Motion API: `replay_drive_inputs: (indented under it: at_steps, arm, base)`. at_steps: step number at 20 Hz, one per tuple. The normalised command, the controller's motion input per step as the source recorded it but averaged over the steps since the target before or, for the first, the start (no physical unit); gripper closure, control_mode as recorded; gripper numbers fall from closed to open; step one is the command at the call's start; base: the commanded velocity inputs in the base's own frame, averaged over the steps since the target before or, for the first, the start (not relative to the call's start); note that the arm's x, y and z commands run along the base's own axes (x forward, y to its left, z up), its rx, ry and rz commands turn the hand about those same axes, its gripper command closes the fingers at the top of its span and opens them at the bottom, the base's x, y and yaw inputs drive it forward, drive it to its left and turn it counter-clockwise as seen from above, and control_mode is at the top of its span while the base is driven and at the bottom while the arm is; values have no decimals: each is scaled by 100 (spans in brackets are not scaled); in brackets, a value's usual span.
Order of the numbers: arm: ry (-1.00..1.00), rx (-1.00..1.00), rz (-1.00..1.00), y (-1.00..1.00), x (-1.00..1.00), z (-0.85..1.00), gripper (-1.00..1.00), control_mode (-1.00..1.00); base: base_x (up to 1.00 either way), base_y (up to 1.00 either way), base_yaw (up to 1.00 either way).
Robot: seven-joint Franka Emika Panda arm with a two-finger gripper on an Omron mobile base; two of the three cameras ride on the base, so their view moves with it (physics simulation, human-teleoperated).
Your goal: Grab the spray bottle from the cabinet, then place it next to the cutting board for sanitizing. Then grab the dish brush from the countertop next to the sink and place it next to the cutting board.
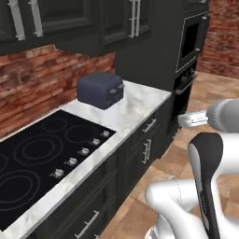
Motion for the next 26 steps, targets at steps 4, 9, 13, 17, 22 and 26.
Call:
replay_drive_inputs:
  at_steps: [4, 9, 13, 17, 22, 26]
  arm:
    - [0, 0, 0, 0, 0, 0, -100, 100]
    - [0, 0, 0, 0, 0, 0, -100, 100]
    - [0, 0, 0, 0, 0, 0, -100, 100]
    - [0, 0, 0, 0, 0, 0, -100, 100]
    - [0, 0, 0, 0, 0, 0, -100, 100]
    - [0, 0, 0, 0, 0, 0, -100, 100]
  base:
    - [28, 2, -82]
    - [30, 44, -87]
    - [37, 71, -77]
    - [37, 26, -72]
    - [98, -23, -51]
    - [100, -37, -40]
